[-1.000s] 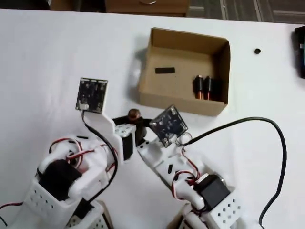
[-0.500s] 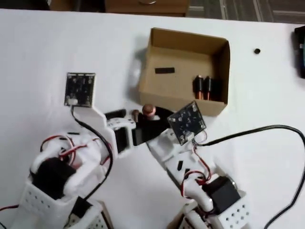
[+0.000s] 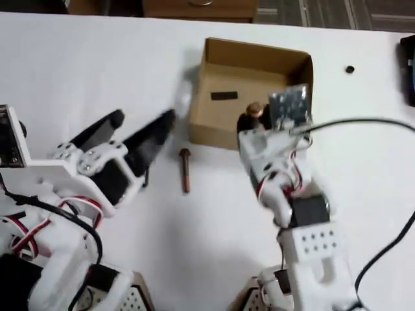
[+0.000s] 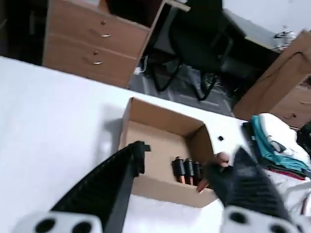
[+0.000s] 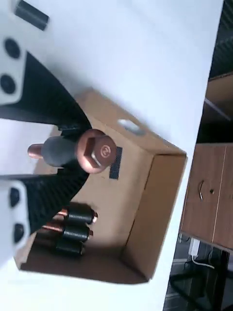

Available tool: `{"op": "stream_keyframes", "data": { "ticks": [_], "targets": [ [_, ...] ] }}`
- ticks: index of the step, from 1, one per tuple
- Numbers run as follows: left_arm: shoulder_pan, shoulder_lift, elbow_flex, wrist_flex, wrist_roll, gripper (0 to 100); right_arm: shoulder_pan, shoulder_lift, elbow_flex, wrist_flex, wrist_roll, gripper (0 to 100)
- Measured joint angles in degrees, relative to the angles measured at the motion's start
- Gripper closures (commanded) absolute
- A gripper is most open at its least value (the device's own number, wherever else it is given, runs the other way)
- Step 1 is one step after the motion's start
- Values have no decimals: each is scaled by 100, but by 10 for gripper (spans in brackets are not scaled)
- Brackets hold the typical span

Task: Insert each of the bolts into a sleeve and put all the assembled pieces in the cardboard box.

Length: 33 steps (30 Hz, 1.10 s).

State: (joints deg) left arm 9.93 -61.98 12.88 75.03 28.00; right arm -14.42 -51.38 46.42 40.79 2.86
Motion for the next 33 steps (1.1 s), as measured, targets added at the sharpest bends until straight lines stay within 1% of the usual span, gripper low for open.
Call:
{"op": "stream_keyframes", "data": {
  "ticks": [1, 3, 6, 8, 12, 16, 21, 29, 33],
  "targets": [
    [-88, 0, 0, 79, 0, 990, 79, 237, -211, 0, 0, 978],
    [-281, 0, 0, 246, 0, 959, 176, 721, -651, 0, 0, 978],
    [-519, 0, 35, 440, 18, 978, 202, 1389, -1363, 0, 0, 978],
    [-633, 0, 290, 519, -141, 977, 202, 1793, -1837, 0, 0, 978],
    [-782, 18, 1196, 536, -738, 977, 202, 2532, -2778, 26, 0, 978],
    [-818, 53, 2251, 510, -1266, 977, 211, 3349, -3763, 431, 0, 978],
    [-818, 53, 3165, 281, -1433, 977, 237, 4624, -4923, 1134, 0, 978],
    [-818, 53, 3560, 229, -1442, 977, 738, 7007, -6602, 1943, 0, 978],
    [-818, 53, 3596, 229, -1442, 977, 800, 8185, -7446, 2567, 0, 978]
  ]
}}
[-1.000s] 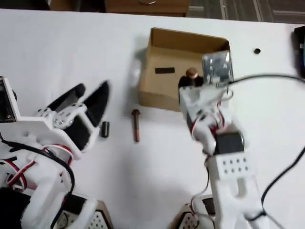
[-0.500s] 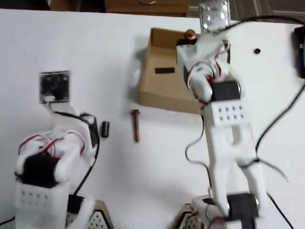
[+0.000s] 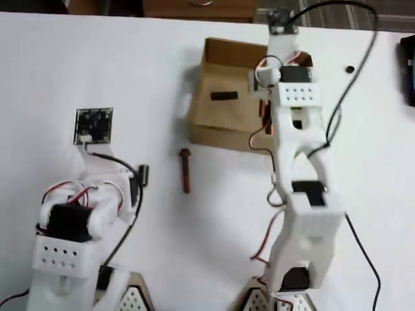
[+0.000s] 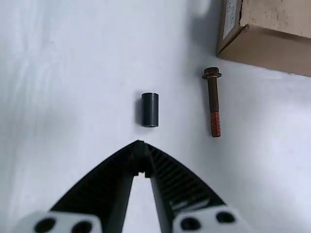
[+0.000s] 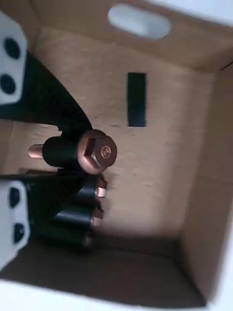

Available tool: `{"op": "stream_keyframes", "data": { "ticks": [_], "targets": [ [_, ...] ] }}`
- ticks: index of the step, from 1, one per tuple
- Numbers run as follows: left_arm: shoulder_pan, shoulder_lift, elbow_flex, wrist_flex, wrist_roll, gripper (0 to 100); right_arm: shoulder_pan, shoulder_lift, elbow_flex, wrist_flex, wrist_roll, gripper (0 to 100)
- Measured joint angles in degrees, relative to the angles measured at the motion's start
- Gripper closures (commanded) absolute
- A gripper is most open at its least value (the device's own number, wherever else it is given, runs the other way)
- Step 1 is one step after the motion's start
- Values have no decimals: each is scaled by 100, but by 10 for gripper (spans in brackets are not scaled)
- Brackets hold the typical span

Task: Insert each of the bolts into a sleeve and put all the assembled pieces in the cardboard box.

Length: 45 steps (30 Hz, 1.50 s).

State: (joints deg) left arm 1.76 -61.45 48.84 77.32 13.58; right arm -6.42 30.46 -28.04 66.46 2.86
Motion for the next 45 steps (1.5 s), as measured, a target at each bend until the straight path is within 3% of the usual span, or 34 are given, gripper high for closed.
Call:
{"op": "stream_keyframes", "data": {
  "ticks": [8, 16, 20, 36, 41, 45],
  "targets": [
    [0, 0, 0, 0, 0, 977, 0, 1890, -1459, 809, 0, 970],
    [0, 0, 0, 0, 0, 977, -35, 2637, -2400, 1424, 0, 762],
    [0, 0, 0, 0, 0, 977, -53, 2646, -2778, 1714, 0, 717],
    [0, 0, 0, 0, 0, 977, 53, 2646, -5389, 3358, 0, 714],
    [-440, 0, 0, 0, -88, 978, -26, 1873, -5749, 3358, 0, 714],
    [-870, 0, 0, 0, -721, 978, -264, 791, -5468, 3358, 0, 714]
  ]
}}
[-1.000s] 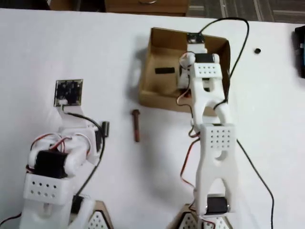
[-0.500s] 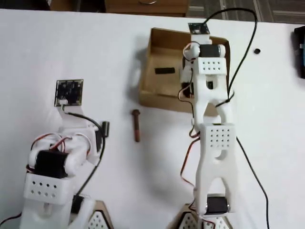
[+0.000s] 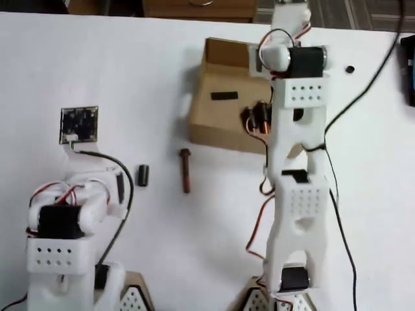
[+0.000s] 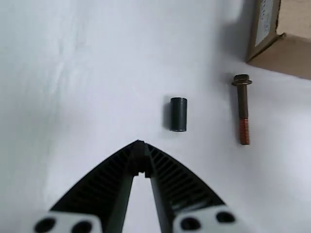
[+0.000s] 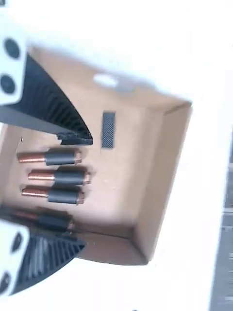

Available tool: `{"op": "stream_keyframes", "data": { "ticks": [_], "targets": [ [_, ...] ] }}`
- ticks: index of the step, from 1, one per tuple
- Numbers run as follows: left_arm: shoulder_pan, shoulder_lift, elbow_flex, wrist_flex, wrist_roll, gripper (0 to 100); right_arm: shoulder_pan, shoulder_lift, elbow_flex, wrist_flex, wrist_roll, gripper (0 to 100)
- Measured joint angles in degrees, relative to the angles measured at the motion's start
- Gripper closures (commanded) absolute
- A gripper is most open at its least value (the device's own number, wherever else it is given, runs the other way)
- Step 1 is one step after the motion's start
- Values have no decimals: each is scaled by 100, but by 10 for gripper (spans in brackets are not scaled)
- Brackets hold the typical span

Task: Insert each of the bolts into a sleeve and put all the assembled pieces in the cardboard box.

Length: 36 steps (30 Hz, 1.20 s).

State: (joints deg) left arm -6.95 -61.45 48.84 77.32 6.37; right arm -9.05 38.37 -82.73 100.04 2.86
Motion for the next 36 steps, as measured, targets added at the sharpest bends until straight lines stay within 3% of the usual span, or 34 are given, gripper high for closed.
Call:
{"op": "stream_keyframes", "data": {
  "ticks": [5, 12, 17, 24, 36],
  "targets": [
    [-396, 0, 0, 0, -237, 978, -378, -1591, 1160, 0, 0, 714],
    [-431, 0, 0, 0, -246, 978, -1081, -4070, 3771, 0, 0, 714],
    [-422, 0, 0, 0, -246, 978, -1556, -5679, 5881, 0, 527, 714],
    [-422, 0, 0, 0, -246, 978, -2303, -7341, 8290, 0, 686, 714],
    [-422, 0, 0, 0, -246, 978, -2541, -9705, 10338, 0, 686, 715]
  ]
}}
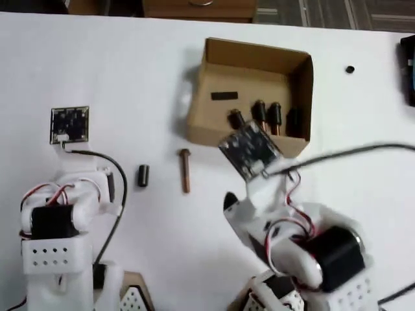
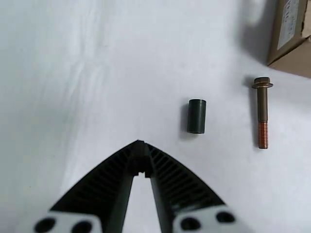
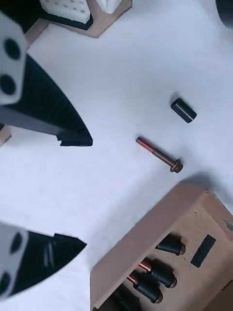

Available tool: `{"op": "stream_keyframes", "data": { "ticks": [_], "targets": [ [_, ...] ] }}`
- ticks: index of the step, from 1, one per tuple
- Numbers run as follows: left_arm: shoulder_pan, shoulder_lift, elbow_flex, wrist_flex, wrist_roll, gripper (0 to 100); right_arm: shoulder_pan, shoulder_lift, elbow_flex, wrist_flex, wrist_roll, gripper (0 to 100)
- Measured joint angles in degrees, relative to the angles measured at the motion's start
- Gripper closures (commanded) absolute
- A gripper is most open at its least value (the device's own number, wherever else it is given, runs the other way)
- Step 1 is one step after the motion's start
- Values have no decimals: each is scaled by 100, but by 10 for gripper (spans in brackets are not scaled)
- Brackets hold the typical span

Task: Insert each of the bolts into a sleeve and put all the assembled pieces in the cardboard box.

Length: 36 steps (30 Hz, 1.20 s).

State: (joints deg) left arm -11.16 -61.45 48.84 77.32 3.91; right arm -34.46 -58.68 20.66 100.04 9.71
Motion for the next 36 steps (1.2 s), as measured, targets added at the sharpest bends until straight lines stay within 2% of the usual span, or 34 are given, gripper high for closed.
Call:
{"op": "stream_keyframes", "data": {
  "ticks": [7, 12, 21, 28, 36],
  "targets": [
    [0, 0, 0, 0, 0, 978, 9, -105, 527, -70, 0, 715],
    [-273, 0, 0, 0, 0, 978, -97, 88, 527, -879, -44, 715],
    [-1530, 0, 0, -70, 0, 978, -1679, 1495, 545, -2690, -1732, 715],
    [-2426, 0, 0, -70, 0, 978, -2022, 3174, 527, -4316, -2541, 715],
    [-3429, 0, 0, -70, 0, 978, -2040, 5284, -791, -4589, -3516, 715]
  ]
}}
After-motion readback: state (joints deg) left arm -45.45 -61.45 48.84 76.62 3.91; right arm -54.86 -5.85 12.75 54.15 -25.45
